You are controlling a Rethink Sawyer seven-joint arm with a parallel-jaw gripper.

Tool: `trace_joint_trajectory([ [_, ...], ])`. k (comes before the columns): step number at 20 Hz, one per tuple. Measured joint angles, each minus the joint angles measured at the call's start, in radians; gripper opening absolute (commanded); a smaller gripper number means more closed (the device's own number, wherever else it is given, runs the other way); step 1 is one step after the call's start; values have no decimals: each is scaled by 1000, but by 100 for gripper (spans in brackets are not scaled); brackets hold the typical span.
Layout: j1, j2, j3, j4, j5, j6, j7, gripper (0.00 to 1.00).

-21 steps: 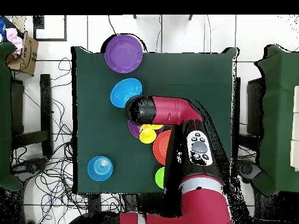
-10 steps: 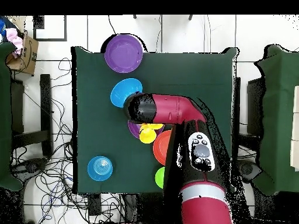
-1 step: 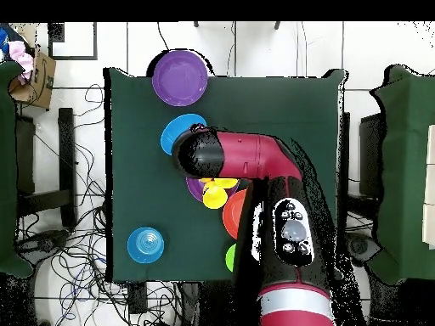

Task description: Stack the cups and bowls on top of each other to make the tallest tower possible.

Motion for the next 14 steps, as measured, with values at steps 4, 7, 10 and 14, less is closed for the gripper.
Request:
trace_joint_trajectory([
  [4,6,6,0,0,0,-3,0,100],
  [7,12,18,-1,0,0,-15,0,100],
  [10,22,31,-4,0,0,-31,0,100],
  [14,52,63,-15,1,0,-75,0,100],
])
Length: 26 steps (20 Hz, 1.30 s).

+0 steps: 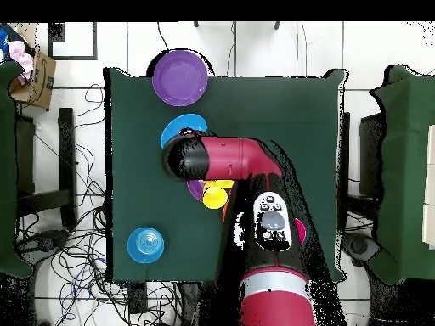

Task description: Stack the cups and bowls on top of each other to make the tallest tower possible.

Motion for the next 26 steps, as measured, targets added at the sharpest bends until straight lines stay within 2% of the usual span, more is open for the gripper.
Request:
trace_joint_trajectory([
  [9,47,48,-14,8,8,-43,0,100],
  [17,81,101,-54,33,56,-43,0,100],
  [26,88,138,-82,42,106,-43,0,100],
])
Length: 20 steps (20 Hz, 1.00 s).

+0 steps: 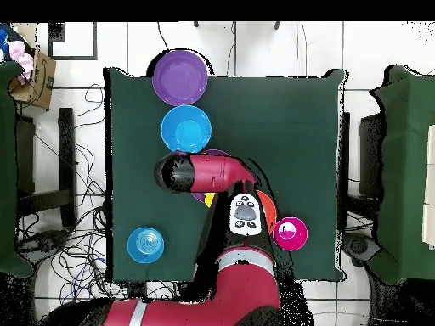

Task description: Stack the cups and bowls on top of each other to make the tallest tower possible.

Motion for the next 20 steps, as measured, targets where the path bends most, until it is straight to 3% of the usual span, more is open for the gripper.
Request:
trace_joint_trajectory([
  [20,53,42,-62,11,90,0,0,100],
])
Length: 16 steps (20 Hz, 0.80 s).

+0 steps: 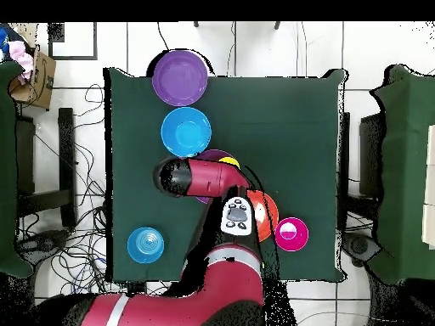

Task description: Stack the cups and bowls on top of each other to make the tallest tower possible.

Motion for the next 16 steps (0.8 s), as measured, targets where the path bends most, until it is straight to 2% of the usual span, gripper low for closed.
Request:
trace_joint_trajectory([
  [8,8,-8,-19,25,19,4,0,100],
  [16,6,-84,-33,88,21,95,0,100],
])
